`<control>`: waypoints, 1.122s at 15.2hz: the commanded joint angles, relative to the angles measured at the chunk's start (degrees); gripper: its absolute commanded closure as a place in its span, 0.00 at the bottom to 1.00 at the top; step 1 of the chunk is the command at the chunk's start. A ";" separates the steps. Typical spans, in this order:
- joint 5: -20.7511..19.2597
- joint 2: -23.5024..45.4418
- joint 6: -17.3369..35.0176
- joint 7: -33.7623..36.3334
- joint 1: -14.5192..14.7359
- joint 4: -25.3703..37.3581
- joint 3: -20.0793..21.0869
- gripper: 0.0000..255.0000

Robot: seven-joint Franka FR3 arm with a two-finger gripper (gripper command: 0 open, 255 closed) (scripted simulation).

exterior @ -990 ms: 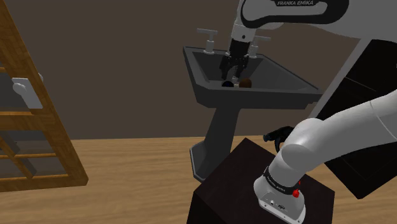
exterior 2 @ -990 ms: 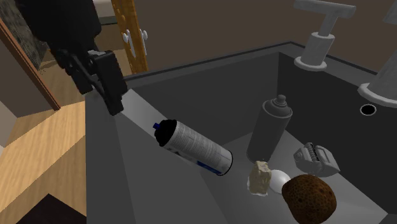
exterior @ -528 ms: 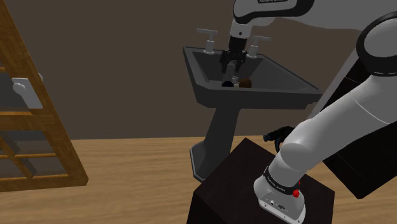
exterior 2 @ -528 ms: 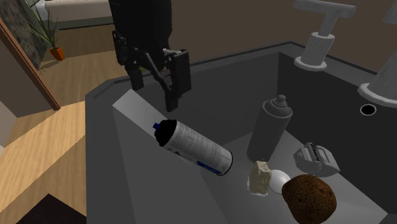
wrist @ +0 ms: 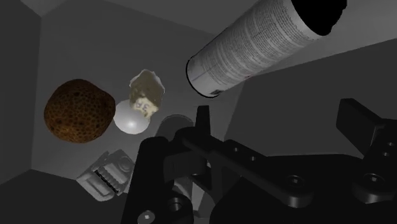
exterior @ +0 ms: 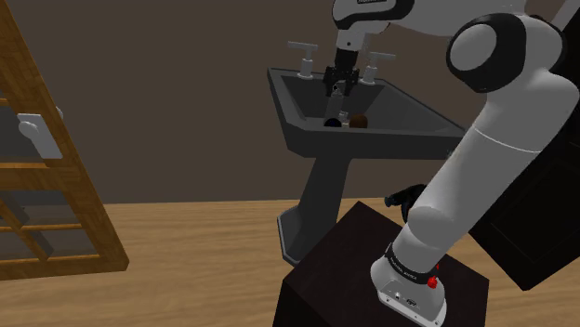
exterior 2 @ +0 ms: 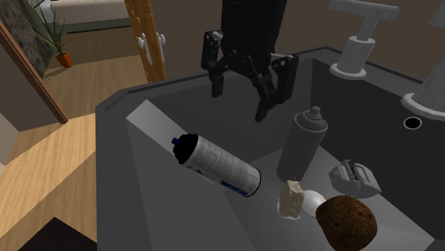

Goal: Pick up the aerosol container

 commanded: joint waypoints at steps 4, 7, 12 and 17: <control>3.58 12.39 -5.01 -4.22 -3.59 15.16 -2.74 0.00; 6.32 20.89 -9.21 -6.34 -6.94 26.46 -3.75 0.00; 8.40 27.77 -11.63 -7.51 -10.12 34.83 -3.90 0.00; 8.00 26.54 -6.60 -7.61 -9.20 28.55 -3.91 0.00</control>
